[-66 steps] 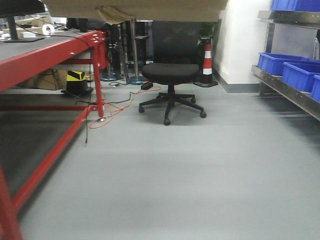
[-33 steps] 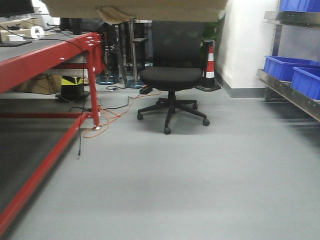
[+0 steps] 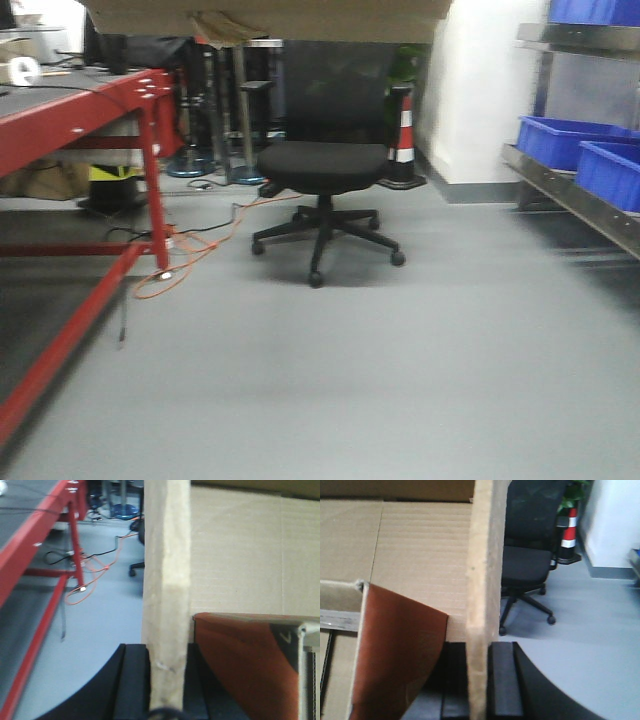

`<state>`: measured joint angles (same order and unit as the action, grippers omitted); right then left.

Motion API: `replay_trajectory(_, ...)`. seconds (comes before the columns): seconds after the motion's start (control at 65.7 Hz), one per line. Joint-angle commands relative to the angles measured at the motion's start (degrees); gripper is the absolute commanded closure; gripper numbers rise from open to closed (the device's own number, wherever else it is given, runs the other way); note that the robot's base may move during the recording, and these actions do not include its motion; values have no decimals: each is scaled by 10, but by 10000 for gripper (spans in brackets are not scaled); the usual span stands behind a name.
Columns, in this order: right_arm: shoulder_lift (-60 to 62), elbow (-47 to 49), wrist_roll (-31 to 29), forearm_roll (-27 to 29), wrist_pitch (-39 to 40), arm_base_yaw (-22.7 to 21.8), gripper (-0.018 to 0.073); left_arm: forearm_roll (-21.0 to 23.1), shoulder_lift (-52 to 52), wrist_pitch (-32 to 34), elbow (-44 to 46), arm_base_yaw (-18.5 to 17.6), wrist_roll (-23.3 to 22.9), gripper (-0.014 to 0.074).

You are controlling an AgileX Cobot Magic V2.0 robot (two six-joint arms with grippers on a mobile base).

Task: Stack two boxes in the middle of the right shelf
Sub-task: 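Hold the boxes with both grippers while driving to the steel shelf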

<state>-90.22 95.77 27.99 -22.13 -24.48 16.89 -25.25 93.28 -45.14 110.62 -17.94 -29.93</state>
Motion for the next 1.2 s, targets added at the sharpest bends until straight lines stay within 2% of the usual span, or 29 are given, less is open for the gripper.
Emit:
replay_trajectory(0.0, 6, 2, -2, -6, 39, -2, 712, 6, -8, 29, 4, -1, -2, 708)
replay_trajectory(1.187, 6, 2, -2, -6, 39, -2, 712, 5, -8, 29, 4, -1, -2, 708)
